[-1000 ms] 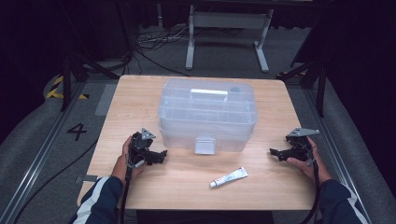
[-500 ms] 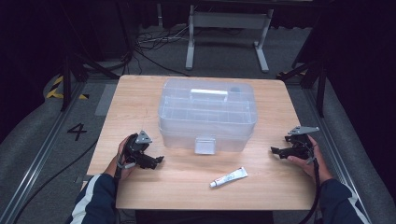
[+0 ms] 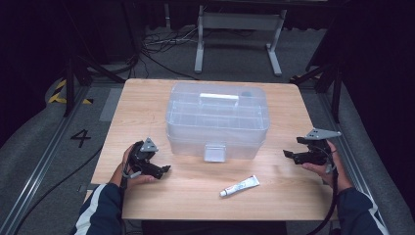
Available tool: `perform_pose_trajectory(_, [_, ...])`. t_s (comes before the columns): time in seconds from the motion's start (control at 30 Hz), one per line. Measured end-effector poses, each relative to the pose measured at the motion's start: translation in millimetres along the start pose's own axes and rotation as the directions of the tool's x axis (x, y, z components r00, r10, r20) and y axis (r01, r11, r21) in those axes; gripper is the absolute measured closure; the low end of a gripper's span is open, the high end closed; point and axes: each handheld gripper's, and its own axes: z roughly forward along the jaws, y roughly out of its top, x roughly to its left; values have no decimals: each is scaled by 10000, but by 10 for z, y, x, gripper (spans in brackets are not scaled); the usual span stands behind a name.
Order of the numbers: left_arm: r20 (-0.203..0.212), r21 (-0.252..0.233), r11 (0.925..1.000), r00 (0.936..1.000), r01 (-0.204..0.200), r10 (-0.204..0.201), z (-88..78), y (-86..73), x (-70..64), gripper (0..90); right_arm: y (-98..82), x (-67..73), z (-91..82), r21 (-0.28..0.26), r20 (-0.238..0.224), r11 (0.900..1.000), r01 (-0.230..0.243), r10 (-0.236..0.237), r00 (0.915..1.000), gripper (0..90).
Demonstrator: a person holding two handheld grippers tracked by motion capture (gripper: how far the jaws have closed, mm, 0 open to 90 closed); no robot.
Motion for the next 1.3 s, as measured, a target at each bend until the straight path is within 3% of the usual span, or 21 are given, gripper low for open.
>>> perform_pose_trajectory(0.4, [-4, 2, 10000, 10000, -8, 8, 0, 0, 0, 2, 223, 79, -190, -945, 70, 9952, 252, -246, 9997, 234])
perform_pose_trajectory(0.67, [-2, 0, 10000, 10000, -5, 5, 0, 0, 0, 2, 478, 96, -396, -1858, 336, 9813, 505, -450, 9984, 289])
perform_pose_trajectory(0.93, [-8, -1, 10000, 10000, -3, 3, 0, 0, 0, 3, 762, 170, -425, -1882, 339, 9763, 1069, -1023, 9942, 289])
perform_pose_trajectory(1.3, [-24, 180, 9998, 10000, 72, -71, -22, 32, -8, 35, 1241, 301, -471, -2352, 328, 9559, 1761, -1733, 9843, 358])
